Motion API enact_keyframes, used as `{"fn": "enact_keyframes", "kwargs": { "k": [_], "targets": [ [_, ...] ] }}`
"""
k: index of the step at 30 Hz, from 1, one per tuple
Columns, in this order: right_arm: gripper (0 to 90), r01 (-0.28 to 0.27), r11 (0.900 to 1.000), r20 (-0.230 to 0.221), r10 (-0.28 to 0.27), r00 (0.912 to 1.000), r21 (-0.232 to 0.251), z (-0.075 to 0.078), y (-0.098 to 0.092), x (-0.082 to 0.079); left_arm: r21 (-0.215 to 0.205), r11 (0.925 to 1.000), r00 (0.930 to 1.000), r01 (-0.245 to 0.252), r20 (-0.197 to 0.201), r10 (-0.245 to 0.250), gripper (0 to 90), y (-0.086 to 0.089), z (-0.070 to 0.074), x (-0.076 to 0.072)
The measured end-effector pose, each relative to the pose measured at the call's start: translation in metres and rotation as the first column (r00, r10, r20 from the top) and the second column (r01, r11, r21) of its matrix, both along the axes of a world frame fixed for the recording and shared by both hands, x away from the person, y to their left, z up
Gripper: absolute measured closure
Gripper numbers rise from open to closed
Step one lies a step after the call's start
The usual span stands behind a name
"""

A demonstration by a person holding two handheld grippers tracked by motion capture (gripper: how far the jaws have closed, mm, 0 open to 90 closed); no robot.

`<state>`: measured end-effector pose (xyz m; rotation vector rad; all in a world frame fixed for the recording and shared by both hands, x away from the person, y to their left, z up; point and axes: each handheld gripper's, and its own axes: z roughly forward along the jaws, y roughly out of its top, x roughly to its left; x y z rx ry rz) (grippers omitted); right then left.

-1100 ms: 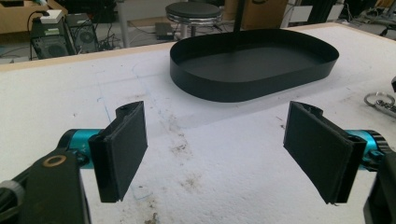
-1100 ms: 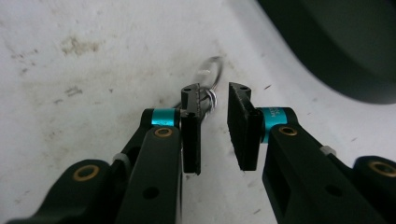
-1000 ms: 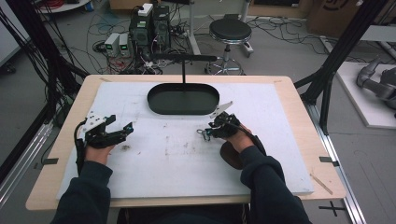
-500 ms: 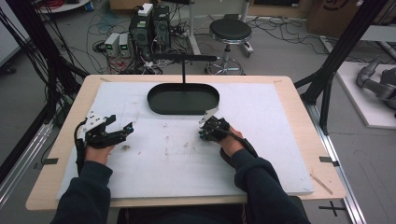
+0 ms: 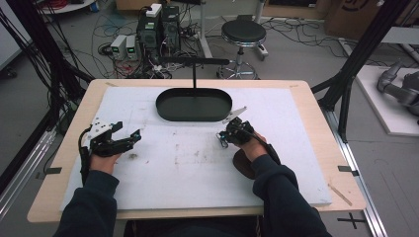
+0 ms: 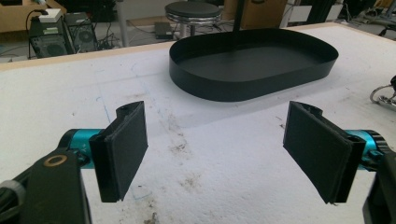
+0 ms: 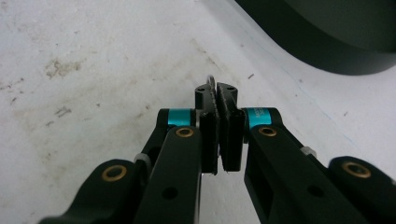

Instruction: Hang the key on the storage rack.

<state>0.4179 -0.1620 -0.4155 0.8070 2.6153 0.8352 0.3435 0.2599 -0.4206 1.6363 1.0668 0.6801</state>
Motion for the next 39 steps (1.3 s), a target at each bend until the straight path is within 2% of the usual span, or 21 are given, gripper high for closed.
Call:
{"fn": "enact_keyframes", "kwargs": {
  "k": [6, 12, 17, 19, 21, 22, 24, 28, 29, 30, 34, 35, 36, 37, 38, 39],
  "targets": [
    [88.8, -0.006, 1.0, -0.008, 0.006, 1.0, 0.011, -0.001, -0.002, 0.002, 0.001, 1.0, 1.0, -0.001, 0.0, 0.001, 21.8, 0.0, 0.0, 0.0],
    [88.0, -0.004, 1.0, -0.016, 0.004, 0.9999, -0.011, -0.006, 0.0, 0.005, -0.003, 1.0, 1.0, -0.004, -0.001, 0.004, 21.8, 0.001, 0.0, 0.0],
    [90.0, -0.026, 0.999, -0.018, 0.026, 0.9995, -0.022, -0.006, 0.0, 0.004, 0.002, 1.0, 1.0, 0.0, -0.003, 0.0, 21.7, 0.001, -0.001, 0.001],
    [90.0, -0.039, 0.999, -0.015, 0.039, 0.9991, -0.011, -0.004, 0.0, 0.003, -0.001, 1.0, 1.0, -0.003, -0.004, 0.003, 21.8, 0.001, -0.001, 0.001],
    [90.0, -0.048, 0.999, 0.008, 0.048, 0.9988, 0.011, 0.0, -0.002, 0.002, -0.002, 1.0, 1.0, -0.004, -0.003, 0.004, 21.8, 0.001, -0.001, 0.001],
    [90.0, -0.047, 0.999, 0.01, 0.047, 0.9989, 0.023, 0.003, -0.003, 0.003, 0.0, 1.0, 1.0, -0.002, -0.003, 0.002, 21.8, 0.001, -0.001, 0.001],
    [90.0, -0.06, 0.998, 0.028, 0.061, 0.9978, -0.006, 0.011, -0.004, 0.005, -0.001, 1.0, 1.0, -0.003, -0.004, 0.003, 22.0, 0.0, -0.001, 0.001],
    [90.0, -0.08, 0.997, 0.094, 0.078, 0.9925, 0.018, 0.04, -0.005, 0.012, -0.001, 1.0, 1.0, -0.002, -0.001, 0.002, 22.1, 0.001, -0.001, 0.001],
    [90.0, -0.08, 0.997, 0.094, 0.078, 0.9925, 0.018, 0.04, -0.005, 0.012, -0.001, 1.0, 1.0, -0.002, -0.001, 0.002, 22.1, 0.001, -0.001, 0.001],
    [90.0, -0.084, 0.996, 0.136, 0.077, 0.9877, 0.042, 0.055, -0.006, 0.018, -0.006, 1.0, 1.0, -0.006, -0.002, 0.006, 22.1, 0.001, -0.001, 0.001],
    [90.0, -0.069, 0.993, 0.202, 0.048, 0.9783, 0.099, 0.075, -0.009, 0.032, -0.002, 1.0, 1.0, -0.004, -0.003, 0.004, 22.1, 0.001, -0.001, 0.001],
    [90.0, -0.065, 0.989, 0.22, 0.034, 0.975, 0.135, 0.081, -0.011, 0.039, -0.004, 1.0, 1.0, -0.002, -0.002, 0.002, 22.1, 0.001, -0.001, 0.001],
    [90.0, -0.058, 0.988, 0.223, 0.024, 0.9744, 0.145, 0.086, -0.012, 0.044, -0.003, 1.0, 1.0, 0.001, 0.0, -0.001, 22.1, 0.001, -0.001, 0.001],
    [90.0, -0.053, 0.986, 0.246, 0.014, 0.9691, 0.155, 0.089, -0.013, 0.048, -0.003, 1.0, 1.0, 0.001, 0.0, -0.001, 22.1, 0.001, -0.001, 0.001],
    [90.0, -0.04, 0.982, 0.25, -0.007, 0.9682, 0.184, 0.094, -0.015, 0.054, -0.004, 1.0, 1.0, 0.003, -0.002, -0.003, 22.2, 0.0, -0.001, 0.001],
    [90.0, -0.036, 0.983, 0.26, -0.013, 0.9656, 0.183, 0.098, -0.016, 0.059, -0.003, 1.0, 1.0, 0.004, -0.004, -0.004, 22.2, 0.0, -0.001, 0.001]
  ]
}}
